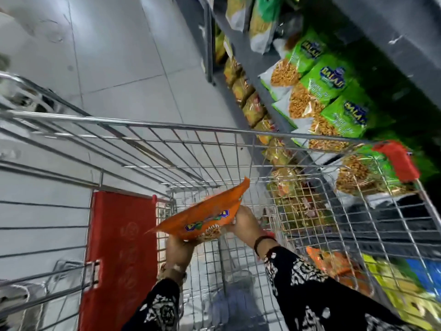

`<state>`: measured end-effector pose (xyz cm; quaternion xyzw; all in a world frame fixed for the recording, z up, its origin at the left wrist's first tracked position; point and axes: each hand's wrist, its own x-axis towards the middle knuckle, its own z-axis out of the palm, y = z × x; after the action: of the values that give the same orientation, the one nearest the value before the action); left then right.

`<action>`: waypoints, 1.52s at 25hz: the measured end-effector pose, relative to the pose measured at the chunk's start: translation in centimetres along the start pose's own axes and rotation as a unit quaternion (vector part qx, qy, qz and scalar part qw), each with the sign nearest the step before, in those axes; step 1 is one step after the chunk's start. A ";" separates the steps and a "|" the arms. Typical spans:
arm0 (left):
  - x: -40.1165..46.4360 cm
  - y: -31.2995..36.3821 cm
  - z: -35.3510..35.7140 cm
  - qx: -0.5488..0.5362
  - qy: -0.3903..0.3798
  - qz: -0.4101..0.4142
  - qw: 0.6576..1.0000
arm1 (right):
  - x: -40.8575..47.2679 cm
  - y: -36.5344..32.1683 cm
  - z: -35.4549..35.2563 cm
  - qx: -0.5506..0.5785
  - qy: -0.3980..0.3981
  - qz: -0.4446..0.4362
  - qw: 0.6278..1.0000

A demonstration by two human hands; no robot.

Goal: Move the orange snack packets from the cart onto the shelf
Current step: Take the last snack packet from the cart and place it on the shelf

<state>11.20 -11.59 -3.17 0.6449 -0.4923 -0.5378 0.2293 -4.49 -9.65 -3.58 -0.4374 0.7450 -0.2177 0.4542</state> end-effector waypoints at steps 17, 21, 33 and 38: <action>-26.1 20.7 10.9 0.012 -0.397 0.278 0.875 | -38.1 0.5 -21.7 0.024 0.397 0.001 0.917; -36.6 23.2 16.8 0.043 -0.498 0.347 0.794 | -50.9 3.2 -23.7 0.064 0.521 0.029 0.850; -58.8 19.6 34.3 0.167 -0.669 0.379 0.617 | -69.7 14.5 -23.6 0.114 0.751 0.212 0.615; -61.5 19.0 39.0 0.187 -0.701 0.353 0.590 | -70.1 17.6 -25.1 0.139 0.779 0.237 0.564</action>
<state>-28.13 43.95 29.00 -0.1276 -0.7798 -0.5965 -0.1405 -19.89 57.25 30.12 0.1629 0.8470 -0.4595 -0.2119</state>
